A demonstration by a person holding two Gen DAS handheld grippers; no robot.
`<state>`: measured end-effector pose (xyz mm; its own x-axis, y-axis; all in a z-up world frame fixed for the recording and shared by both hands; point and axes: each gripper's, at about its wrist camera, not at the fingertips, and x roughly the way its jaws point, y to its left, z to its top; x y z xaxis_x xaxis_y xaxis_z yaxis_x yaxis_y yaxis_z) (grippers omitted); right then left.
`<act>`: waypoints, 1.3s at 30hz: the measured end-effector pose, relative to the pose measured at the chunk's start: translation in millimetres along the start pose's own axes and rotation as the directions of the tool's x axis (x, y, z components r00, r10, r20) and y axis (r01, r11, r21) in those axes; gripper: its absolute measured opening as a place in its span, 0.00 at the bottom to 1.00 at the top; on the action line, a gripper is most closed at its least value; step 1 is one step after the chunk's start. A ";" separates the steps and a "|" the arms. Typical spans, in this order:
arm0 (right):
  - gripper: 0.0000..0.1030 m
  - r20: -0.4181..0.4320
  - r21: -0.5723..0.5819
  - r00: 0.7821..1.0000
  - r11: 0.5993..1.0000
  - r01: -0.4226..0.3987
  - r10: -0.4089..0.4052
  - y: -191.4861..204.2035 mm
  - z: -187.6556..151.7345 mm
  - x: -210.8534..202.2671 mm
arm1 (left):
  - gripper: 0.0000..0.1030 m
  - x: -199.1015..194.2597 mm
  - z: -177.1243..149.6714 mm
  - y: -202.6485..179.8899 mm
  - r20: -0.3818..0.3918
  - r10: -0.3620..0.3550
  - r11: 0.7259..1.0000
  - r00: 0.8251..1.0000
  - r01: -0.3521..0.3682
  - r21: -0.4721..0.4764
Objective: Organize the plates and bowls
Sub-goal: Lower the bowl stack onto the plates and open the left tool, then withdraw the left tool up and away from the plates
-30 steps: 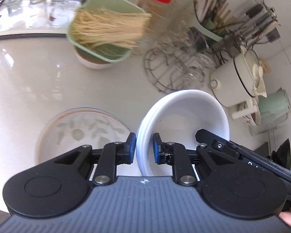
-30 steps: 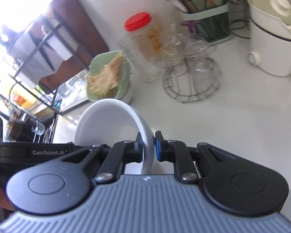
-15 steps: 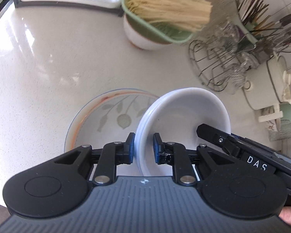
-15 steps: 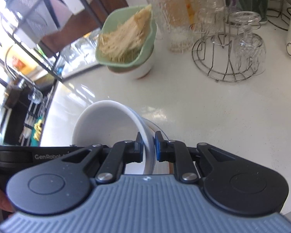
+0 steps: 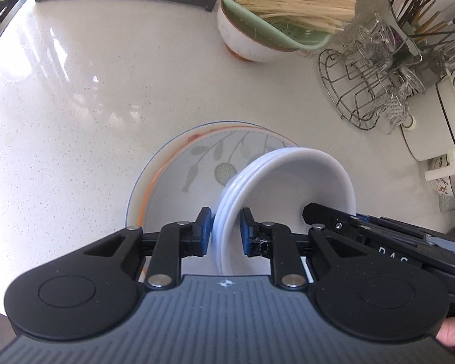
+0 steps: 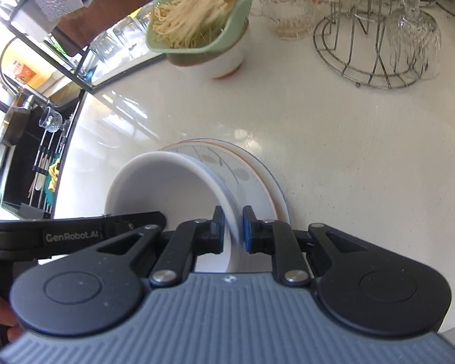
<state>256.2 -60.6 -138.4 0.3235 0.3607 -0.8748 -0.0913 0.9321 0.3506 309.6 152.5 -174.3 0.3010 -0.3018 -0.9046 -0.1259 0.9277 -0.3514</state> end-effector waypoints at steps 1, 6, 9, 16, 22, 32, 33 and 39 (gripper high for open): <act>0.16 -0.003 0.006 1.000 1.000 0.001 -0.001 -0.7 -0.1 0.9 | 0.22 0.1 -0.1 0.4 -0.001 0.001 1.000 1.000 -0.001 0.003; 0.16 0.008 0.021 1.000 1.000 -0.005 0.005 -1.3 -2.2 0.3 | 0.24 -3.1 0.5 3.0 0.000 -0.006 1.000 1.000 0.006 0.008; 0.16 0.023 0.024 1.000 1.000 -0.002 0.001 -0.8 -3.7 -2.3 | 0.38 -5.0 1.9 1.3 0.001 -0.019 1.000 1.000 0.019 0.015; 0.41 0.063 0.028 0.998 1.000 -0.004 0.002 -2.3 -10.8 -20.6 | 0.39 -27.8 2.3 -6.3 0.034 -0.022 1.000 0.999 0.021 0.022; 0.42 0.124 -0.008 0.992 1.000 0.010 -0.009 2.1 -11.4 -42.2 | 0.40 -67.3 5.9 -17.6 0.141 -0.005 0.997 0.990 -0.006 0.074; 0.42 0.299 -0.095 0.954 0.995 0.028 0.001 3.7 -13.5 -120.7 | 0.41 -141.1 -6.1 -55.7 0.306 0.011 0.995 0.952 -0.042 0.095; 0.42 0.308 -0.092 0.951 0.996 0.022 0.008 3.1 -14.1 -130.6 | 0.41 -149.5 -9.0 -58.3 0.313 -0.003 0.995 0.950 -0.027 0.091; 0.42 0.419 -0.147 0.907 0.989 0.014 0.049 3.8 -30.0 -187.1 | 0.42 -194.3 -43.9 -82.5 0.380 0.001 0.990 0.925 -0.056 0.132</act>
<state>167.0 -123.6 16.5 0.6833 0.3589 -0.6358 -0.2242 0.9319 0.2851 220.0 125.0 19.9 0.6377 -0.1943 -0.7454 -0.0169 0.9639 -0.2657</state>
